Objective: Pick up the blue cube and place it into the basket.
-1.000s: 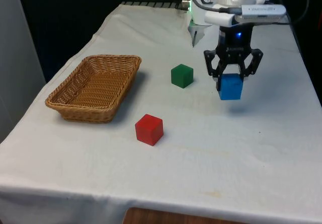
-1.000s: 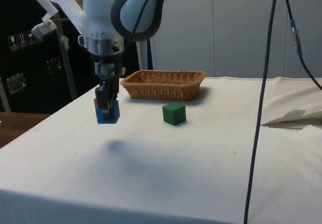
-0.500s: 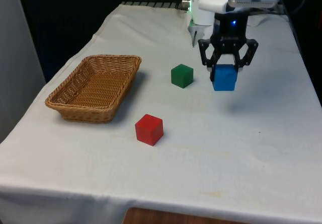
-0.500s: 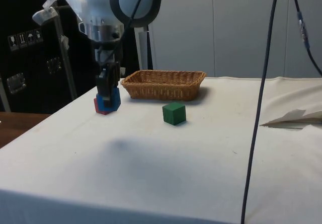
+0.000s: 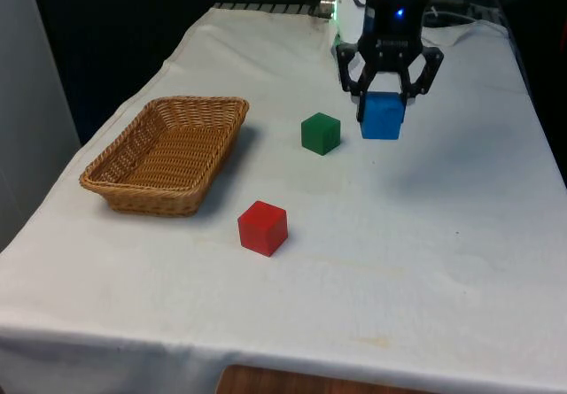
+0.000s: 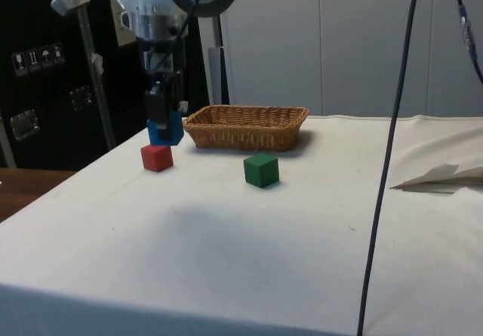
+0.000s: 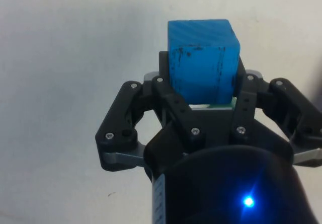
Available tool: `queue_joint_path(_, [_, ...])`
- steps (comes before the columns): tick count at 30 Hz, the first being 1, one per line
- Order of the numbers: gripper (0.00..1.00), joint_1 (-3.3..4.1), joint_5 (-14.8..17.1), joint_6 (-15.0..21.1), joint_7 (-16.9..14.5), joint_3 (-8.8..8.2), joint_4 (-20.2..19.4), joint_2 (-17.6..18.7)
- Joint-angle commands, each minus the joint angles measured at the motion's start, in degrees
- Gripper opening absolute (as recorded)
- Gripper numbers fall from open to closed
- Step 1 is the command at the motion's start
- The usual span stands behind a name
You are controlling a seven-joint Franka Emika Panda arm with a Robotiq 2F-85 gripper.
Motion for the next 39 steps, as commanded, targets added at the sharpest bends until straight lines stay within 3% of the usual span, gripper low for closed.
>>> queue_joint_path(1, [0.0,-0.06,-0.1,-0.3,0.0,-0.11,-0.2,-0.5])
queue_joint_path(39, [0.0,-0.11,-0.5,-6.6,-0.5,-4.64,-0.2,-7.8])
